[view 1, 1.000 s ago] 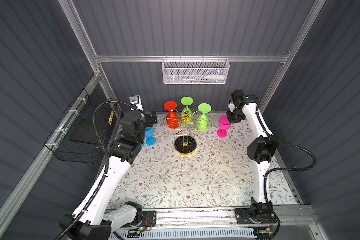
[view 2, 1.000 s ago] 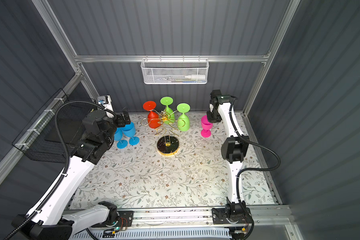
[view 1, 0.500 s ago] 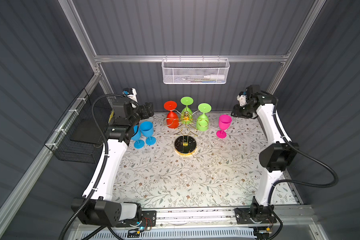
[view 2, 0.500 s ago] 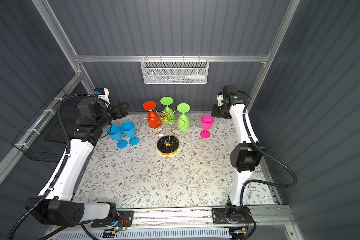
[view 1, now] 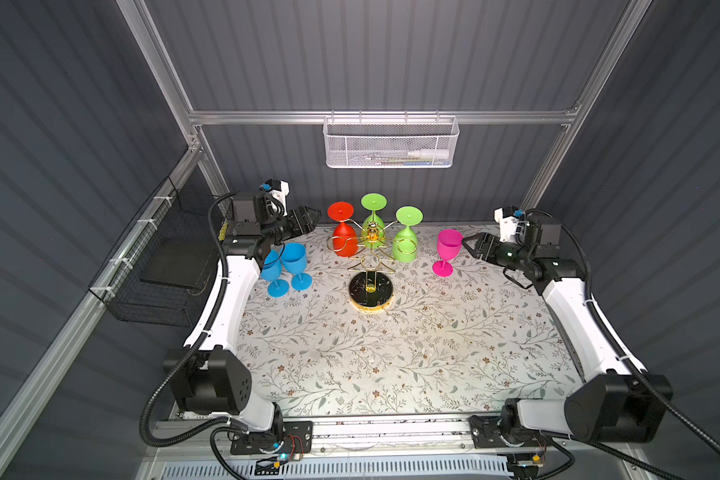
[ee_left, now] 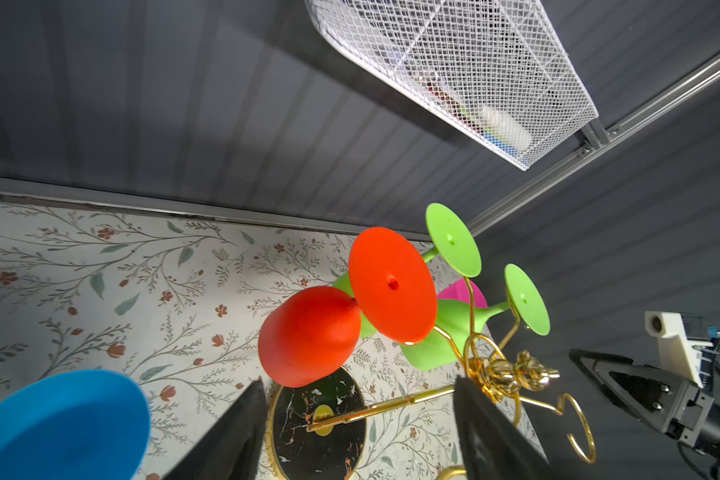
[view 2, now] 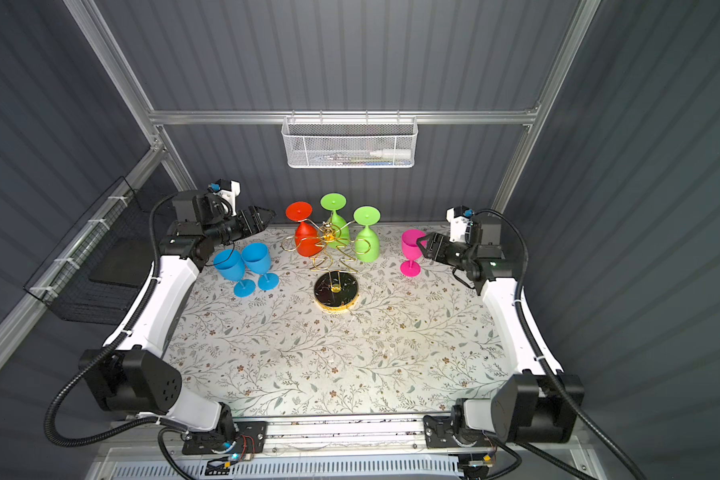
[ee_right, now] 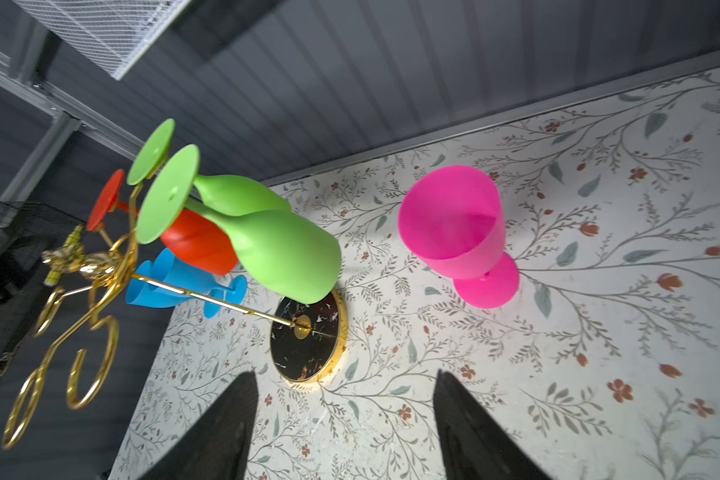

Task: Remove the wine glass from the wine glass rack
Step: 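Open the right gripper off the standing pink glass and lift away, then move the left gripper to the red glass foot on the rack and close on it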

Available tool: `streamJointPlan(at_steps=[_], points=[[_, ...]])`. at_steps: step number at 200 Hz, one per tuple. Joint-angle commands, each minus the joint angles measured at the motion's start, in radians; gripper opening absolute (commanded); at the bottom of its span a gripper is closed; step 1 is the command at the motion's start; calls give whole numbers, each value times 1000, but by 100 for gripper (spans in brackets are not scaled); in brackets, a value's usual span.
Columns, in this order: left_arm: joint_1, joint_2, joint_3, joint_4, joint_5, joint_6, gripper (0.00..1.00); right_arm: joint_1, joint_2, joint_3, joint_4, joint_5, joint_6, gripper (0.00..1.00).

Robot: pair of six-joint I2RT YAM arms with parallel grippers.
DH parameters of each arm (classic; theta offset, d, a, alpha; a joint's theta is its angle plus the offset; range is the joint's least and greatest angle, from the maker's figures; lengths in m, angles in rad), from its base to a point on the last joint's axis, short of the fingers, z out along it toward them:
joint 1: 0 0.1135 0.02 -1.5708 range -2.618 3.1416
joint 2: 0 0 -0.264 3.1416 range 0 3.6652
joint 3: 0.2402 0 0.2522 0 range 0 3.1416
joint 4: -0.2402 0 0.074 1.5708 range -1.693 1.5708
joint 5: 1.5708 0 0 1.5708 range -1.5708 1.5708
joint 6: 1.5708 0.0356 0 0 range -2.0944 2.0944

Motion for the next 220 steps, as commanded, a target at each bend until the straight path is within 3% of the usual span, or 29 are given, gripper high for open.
streamJointPlan(at_steps=[1, 47, 103, 220], points=[[6, 37, 48, 22, 103, -32, 70, 14, -84, -77, 116, -80, 35, 71], [6, 111, 72, 63, 152, -61, 66, 50, -192, -184, 133, -95, 76, 74], [5, 156, 64, 149, 193, -117, 62, 71, -218, -286, 195, -109, 131, 78], [-25, 221, 86, 217, 217, -172, 51, 89, -228, -283, 197, -105, 140, 83]])
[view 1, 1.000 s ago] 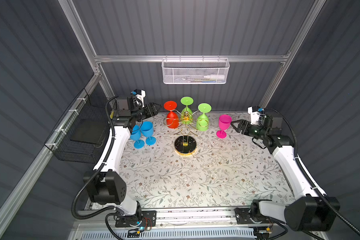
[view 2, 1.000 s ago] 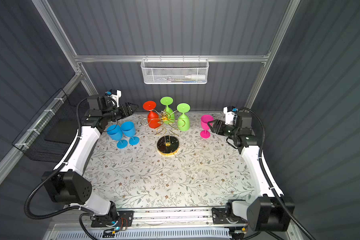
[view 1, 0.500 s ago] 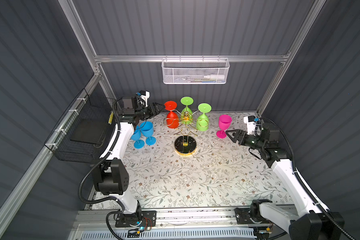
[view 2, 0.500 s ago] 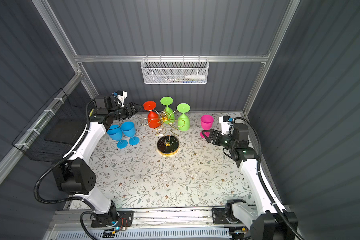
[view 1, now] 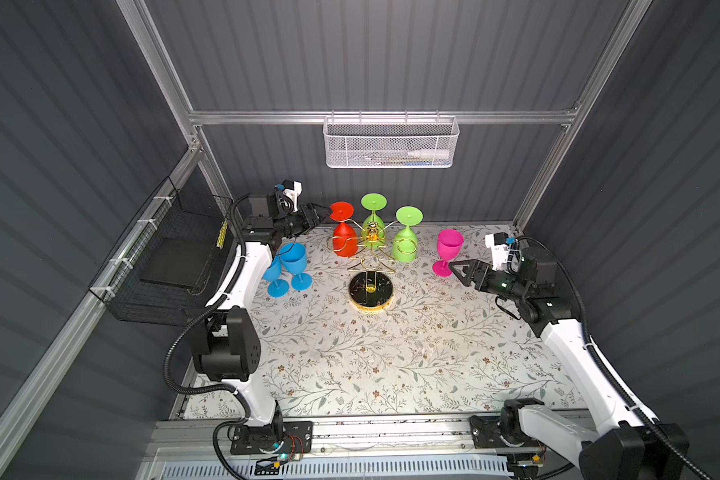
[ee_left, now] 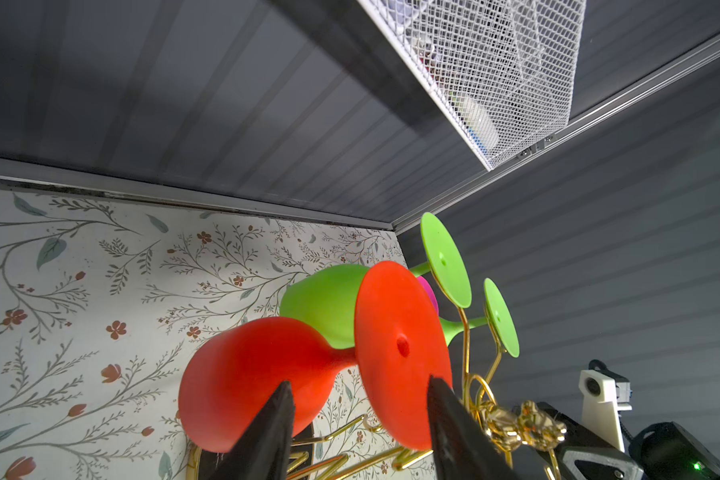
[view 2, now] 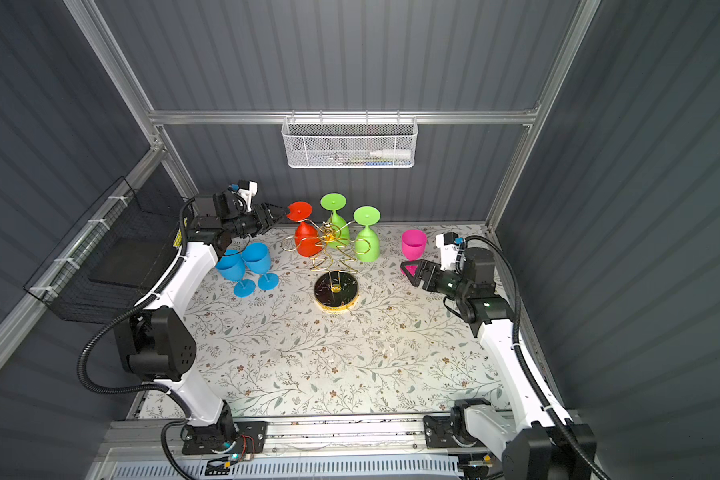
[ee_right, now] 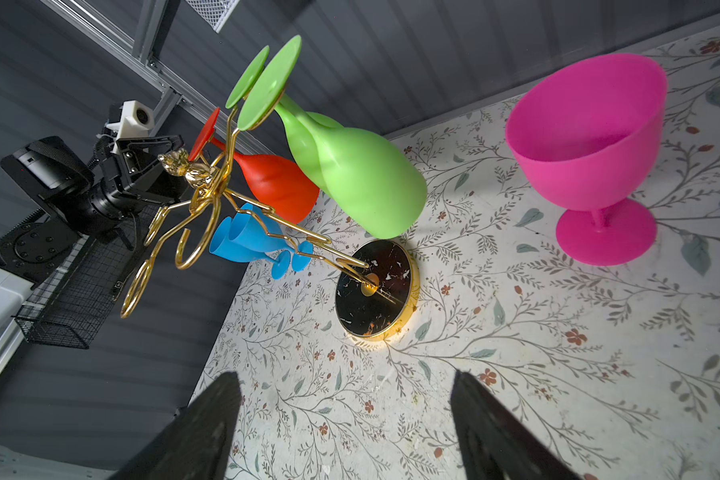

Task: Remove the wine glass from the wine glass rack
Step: 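Move the left gripper to the red glass foot on the rack and close on it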

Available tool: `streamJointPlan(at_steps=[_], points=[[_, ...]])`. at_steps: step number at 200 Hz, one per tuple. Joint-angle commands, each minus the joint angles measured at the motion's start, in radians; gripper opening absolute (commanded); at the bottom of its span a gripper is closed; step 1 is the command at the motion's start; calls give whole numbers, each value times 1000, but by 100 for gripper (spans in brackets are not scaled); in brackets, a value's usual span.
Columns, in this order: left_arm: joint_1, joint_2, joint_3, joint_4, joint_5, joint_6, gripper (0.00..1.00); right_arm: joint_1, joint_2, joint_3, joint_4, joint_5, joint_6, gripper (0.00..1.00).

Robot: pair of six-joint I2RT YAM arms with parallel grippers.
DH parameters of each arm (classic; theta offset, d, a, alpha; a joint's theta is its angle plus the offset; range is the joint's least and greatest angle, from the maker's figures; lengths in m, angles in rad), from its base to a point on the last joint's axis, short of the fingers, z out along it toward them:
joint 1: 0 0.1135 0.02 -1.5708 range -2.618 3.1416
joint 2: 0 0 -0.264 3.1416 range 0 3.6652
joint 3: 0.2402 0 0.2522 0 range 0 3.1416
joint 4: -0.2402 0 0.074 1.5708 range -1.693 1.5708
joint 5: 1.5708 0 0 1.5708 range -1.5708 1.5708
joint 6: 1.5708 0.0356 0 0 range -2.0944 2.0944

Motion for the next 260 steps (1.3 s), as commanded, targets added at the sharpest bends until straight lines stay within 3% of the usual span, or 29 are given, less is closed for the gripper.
streamJointPlan(at_steps=[1, 144, 200, 233, 260], points=[[-9, 12, 43, 16, 21, -8, 51, 7, -20, 5, 19, -14, 7, 83], [-37, 39, 84, -26, 25, -2, 41, 7, -40, 9, -3, -10, -2, 89], [-37, 28, 100, -51, 20, 10, 31, 8, -42, 6, -2, -11, 0, 92], [-36, 20, 105, -62, 15, 11, 17, 8, -44, 5, -3, -12, 2, 94], [-35, 12, 108, -66, 12, 10, 12, 8, -46, 5, 0, -12, 3, 96]])
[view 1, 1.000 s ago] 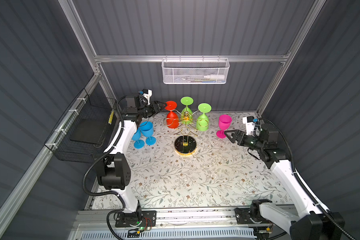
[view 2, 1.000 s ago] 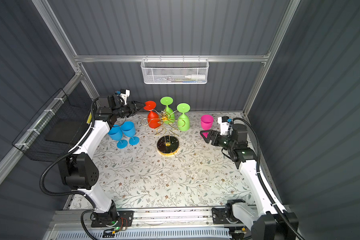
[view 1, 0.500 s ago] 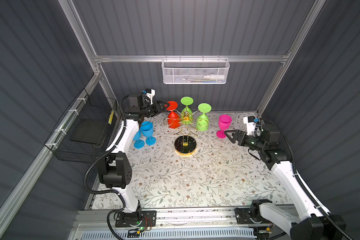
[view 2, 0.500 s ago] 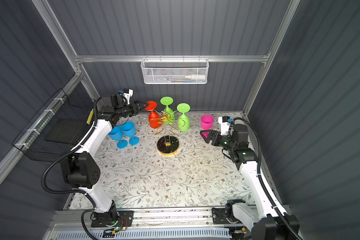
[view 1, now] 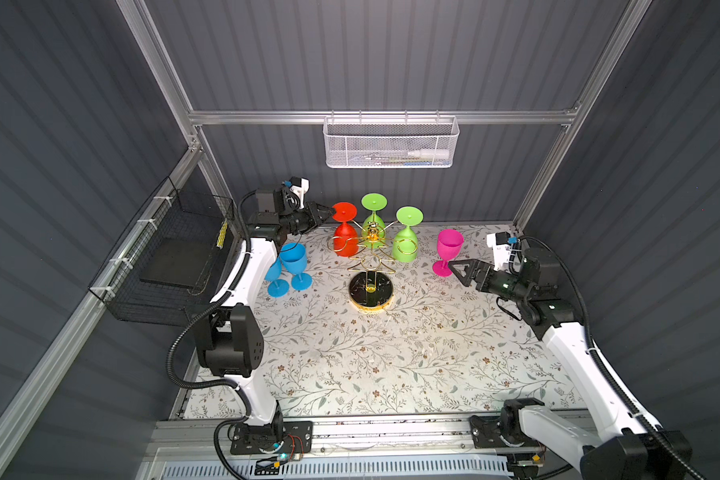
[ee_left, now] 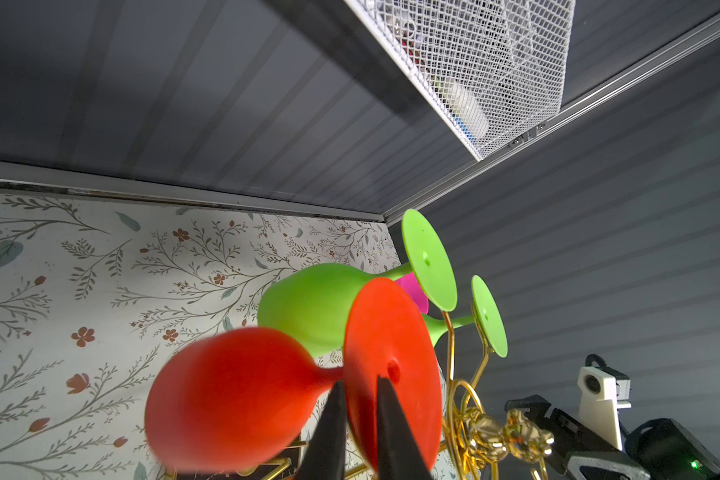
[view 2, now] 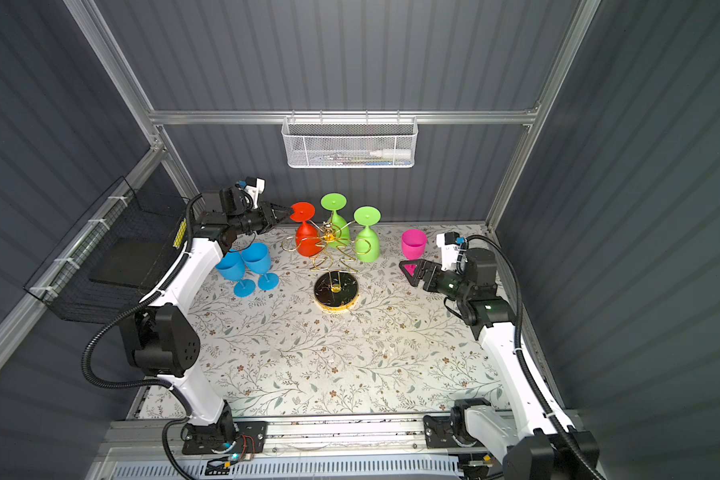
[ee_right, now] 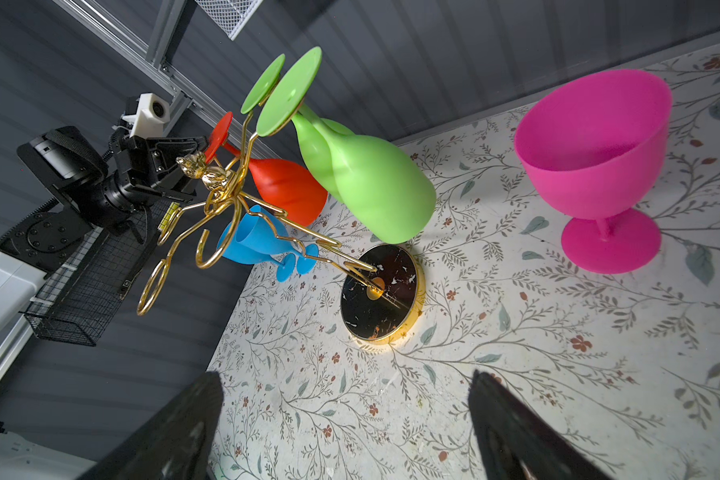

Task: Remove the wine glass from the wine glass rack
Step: 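Move the left gripper to the red glass foot on the rack and close on it, then pull the red glass off its hook and lift it with the left gripper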

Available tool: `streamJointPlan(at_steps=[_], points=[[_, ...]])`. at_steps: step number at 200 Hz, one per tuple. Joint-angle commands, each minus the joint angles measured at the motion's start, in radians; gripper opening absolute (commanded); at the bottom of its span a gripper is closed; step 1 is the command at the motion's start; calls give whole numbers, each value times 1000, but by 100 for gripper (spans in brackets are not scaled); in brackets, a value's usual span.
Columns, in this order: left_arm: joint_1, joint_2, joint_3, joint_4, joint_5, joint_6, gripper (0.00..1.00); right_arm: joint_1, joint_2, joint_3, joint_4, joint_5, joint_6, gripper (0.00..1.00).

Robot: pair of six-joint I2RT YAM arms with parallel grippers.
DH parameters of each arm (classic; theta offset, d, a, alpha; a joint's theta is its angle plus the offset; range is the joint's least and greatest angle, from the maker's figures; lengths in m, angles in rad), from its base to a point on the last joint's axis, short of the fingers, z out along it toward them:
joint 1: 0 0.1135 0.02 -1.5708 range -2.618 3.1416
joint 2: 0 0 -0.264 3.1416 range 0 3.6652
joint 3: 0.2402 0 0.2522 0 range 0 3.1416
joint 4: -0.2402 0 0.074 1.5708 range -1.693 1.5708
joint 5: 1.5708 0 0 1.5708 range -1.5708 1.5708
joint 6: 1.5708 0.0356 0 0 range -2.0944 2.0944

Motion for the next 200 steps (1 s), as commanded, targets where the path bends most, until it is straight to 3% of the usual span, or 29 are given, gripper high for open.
streamJointPlan(at_steps=[1, 87, 200], points=[[-5, -20, 41, -20, 6, 13, 12, 5, -18, 4, -1, -13, 0, 96], [1, -54, 51, 0, 45, -50, 0, 5, -22, 3, 3, -10, 4, 99], [15, -111, 9, 85, 103, -141, 0, 4, -31, 2, 3, -15, 12, 99]])
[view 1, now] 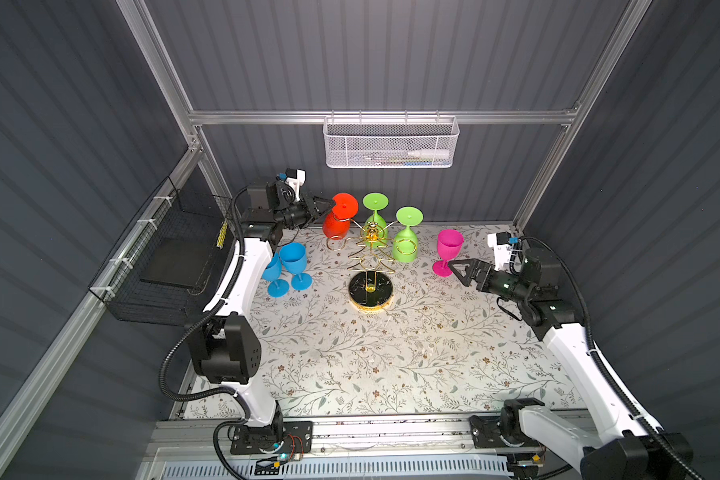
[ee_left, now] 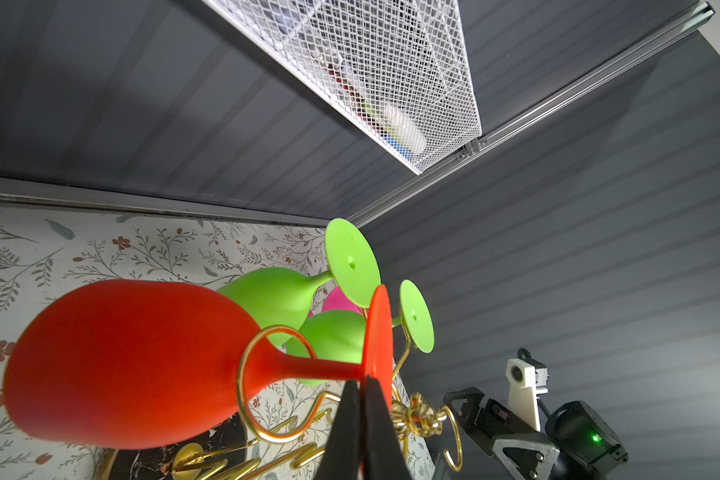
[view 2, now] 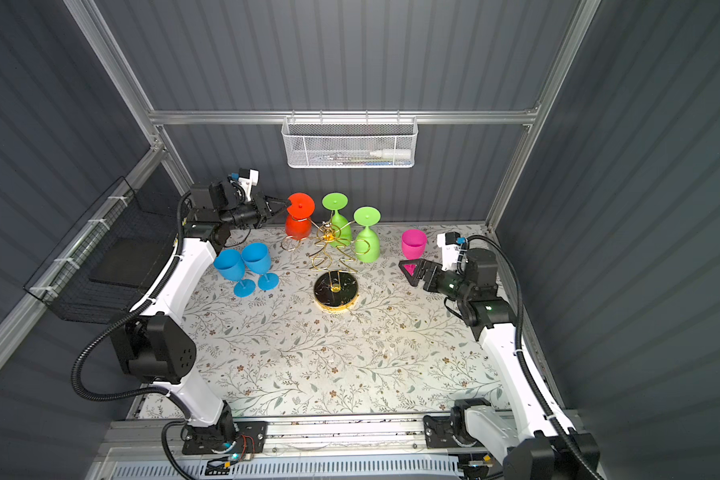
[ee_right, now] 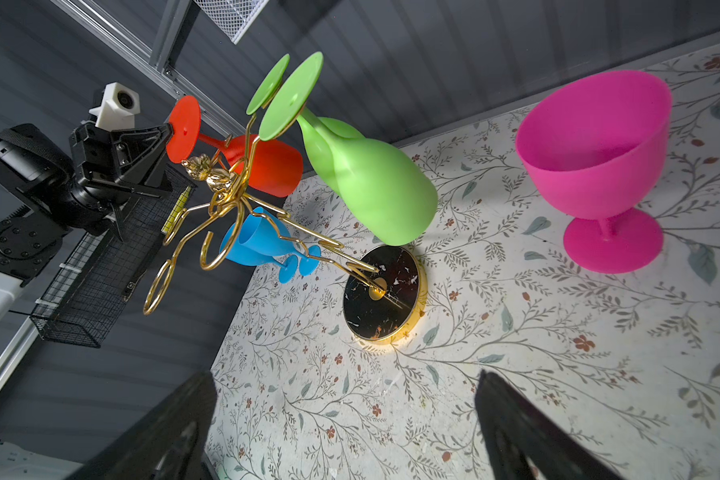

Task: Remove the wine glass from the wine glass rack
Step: 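Pull the red glass off its hook and lift it with the left gripper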

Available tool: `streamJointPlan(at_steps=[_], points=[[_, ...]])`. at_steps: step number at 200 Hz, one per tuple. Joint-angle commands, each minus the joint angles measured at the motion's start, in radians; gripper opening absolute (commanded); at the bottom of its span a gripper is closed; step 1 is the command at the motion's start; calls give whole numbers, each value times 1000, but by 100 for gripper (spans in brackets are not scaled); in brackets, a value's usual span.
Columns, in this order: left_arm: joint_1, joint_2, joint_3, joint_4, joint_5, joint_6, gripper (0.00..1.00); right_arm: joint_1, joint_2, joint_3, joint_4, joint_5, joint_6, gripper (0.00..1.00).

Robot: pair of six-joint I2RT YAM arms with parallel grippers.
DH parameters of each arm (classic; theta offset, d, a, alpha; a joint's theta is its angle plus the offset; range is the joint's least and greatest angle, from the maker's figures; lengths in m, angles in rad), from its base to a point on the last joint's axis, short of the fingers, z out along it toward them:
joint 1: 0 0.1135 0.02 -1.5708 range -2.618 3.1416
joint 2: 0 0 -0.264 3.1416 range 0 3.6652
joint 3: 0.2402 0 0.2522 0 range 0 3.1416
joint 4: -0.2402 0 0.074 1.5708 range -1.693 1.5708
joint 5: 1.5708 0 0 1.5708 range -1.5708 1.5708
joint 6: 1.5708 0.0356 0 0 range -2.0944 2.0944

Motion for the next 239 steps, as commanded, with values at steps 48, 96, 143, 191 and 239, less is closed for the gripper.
streamJointPlan(at_steps=[48, 96, 143, 191, 239], points=[[8, -70, -53, 46, 31, -13, 0, 4, -20, 3, 5, -17, 5, 99], [0, -86, -87, 49, 32, -12, 0, 4, -21, 1, 10, -17, 11, 99], [-29, -87, -94, 50, 21, -8, 0, 4, -21, 1, 12, -22, 14, 99], [-65, -75, -89, 35, -5, 2, 0, 5, -26, -1, 10, -18, 11, 99], [-81, -57, -62, 34, -22, 1, 0, 6, -26, -5, 11, -20, 8, 99]])
